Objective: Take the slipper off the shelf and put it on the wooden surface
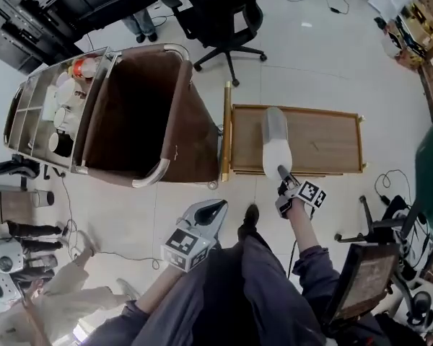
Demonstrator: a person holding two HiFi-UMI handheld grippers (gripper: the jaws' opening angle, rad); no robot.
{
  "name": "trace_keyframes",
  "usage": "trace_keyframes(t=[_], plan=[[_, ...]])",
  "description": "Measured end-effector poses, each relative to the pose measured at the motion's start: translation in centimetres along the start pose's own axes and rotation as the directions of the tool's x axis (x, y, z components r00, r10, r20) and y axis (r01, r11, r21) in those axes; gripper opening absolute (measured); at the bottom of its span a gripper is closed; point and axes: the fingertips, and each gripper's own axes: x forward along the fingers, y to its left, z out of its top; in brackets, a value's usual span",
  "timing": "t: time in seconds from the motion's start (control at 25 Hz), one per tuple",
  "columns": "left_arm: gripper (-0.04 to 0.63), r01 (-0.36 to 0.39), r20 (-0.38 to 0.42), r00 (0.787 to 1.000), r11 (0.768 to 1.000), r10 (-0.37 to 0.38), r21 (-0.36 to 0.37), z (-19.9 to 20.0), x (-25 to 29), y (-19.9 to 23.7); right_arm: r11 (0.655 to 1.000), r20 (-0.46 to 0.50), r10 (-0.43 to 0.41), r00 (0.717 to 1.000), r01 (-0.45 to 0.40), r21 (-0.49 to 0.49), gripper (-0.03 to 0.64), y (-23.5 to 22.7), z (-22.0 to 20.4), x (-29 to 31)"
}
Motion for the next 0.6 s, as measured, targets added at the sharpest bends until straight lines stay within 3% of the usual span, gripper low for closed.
trace_keyframes(t=[0.12, 0.32, 0.4, 0.6], plan=[[0.015, -0.065, 0.004, 0.998, 0.997, 0.065, -0.039, -0.3, -0.3, 0.6, 0.998, -0.044, -0.030, 0.999, 0.032, 0.049, 0.151, -1.3, -0.1, 1.0], [0.015, -0.100, 0.025, 0.994, 0.993, 0.102, -0.056, -0.9, -1.1, 0.2, 0.979, -0.041, -0.196, 0.980, 0.193, -0.063, 0.361, -3.5, -1.3, -1.0], [0.015, -0.101, 0.041, 0.994, 0.993, 0.103, -0.055, -1.3, -1.8, -0.1, 0.962, -0.017, -0.246, 0.969, 0.242, -0.125, 0.398, -4.1, -1.9, -2.1], [0.015, -0.090, 0.075, 0.993, 0.994, 0.094, -0.056, -3.9, -5.3, -1.9, 0.906, -0.044, -0.305, 0.951, 0.276, -0.322, 0.428, -4.4, -2.1, -0.5]])
